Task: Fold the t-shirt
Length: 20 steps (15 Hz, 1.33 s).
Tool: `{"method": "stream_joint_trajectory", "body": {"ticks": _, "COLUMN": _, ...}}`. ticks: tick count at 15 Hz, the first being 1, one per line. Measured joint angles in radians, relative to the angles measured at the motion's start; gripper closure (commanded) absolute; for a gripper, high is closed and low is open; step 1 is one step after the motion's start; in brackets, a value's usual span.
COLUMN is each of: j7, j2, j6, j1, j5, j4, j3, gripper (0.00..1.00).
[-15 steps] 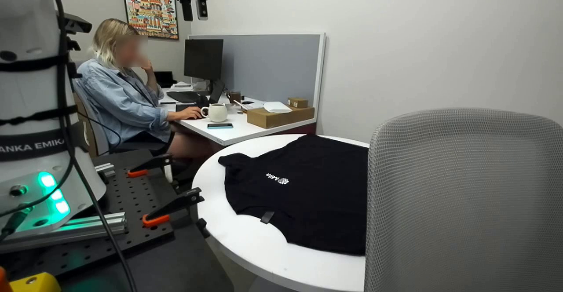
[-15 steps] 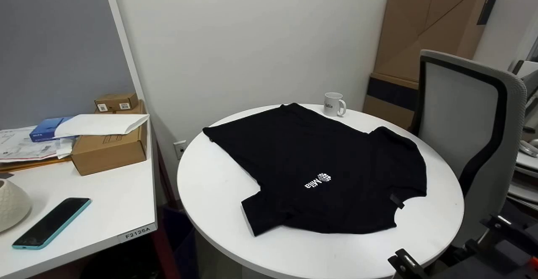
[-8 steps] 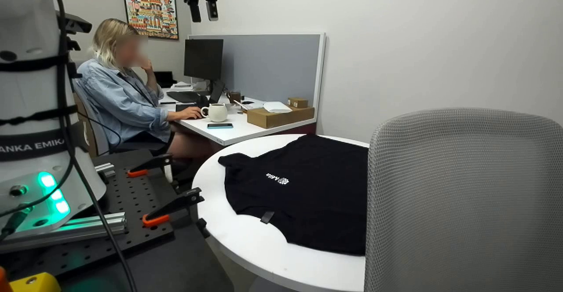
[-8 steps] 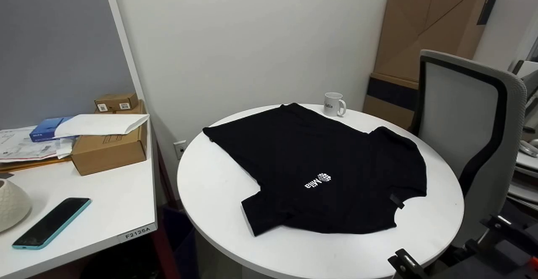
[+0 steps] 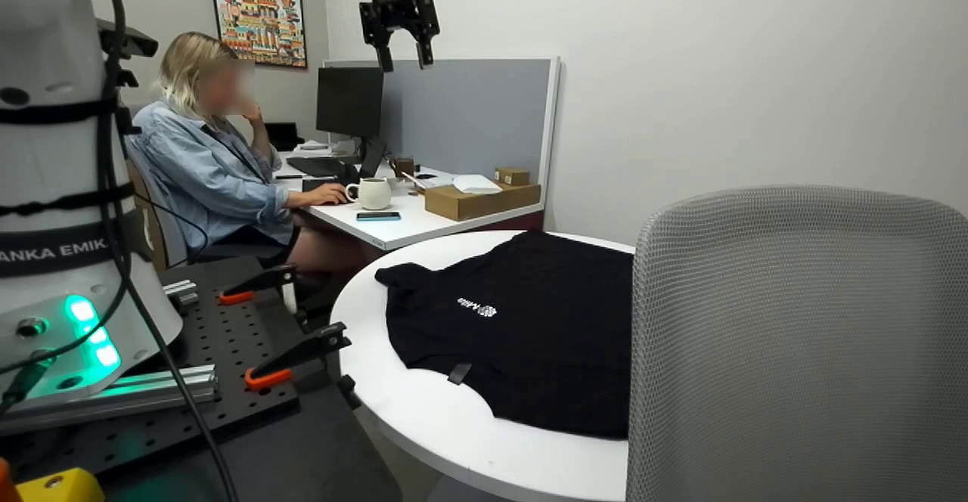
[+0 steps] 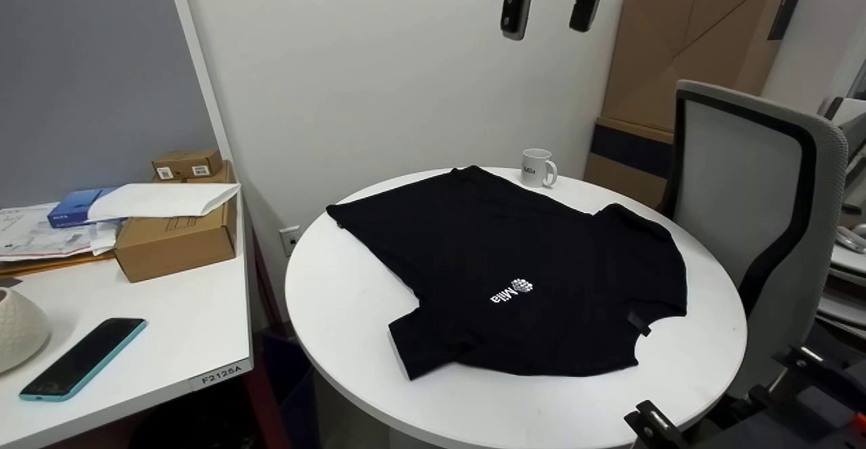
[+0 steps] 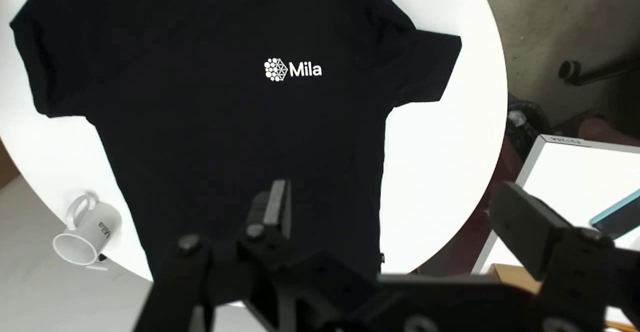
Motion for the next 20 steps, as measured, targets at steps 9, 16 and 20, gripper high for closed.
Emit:
{"method": "stream_joint_trajectory", "body": {"ticks": 9, "j7": -0.070, "j2": 0.442, "j6": 0.125, "j1": 0.012, "j5": -0.226, "j4": 0.221, "j3": 0.037, "gripper": 0.00}}
{"method": "stream_joint_trajectory", "body": {"ticks": 16, "j7": -0.082, "j2": 0.658, "j6": 0.141, "j1": 0.057, "j5": -0.314, "j4": 0.305, "j3": 0.041, "gripper": 0.00}}
{"method": "stream_joint_trajectory", "body": {"ticks": 20, "j7": -0.098, "j2": 0.750, "j6": 0.142, "j1": 0.098, "j5": -0.391, "j4": 0.324, "j3": 0.043, "gripper": 0.00}}
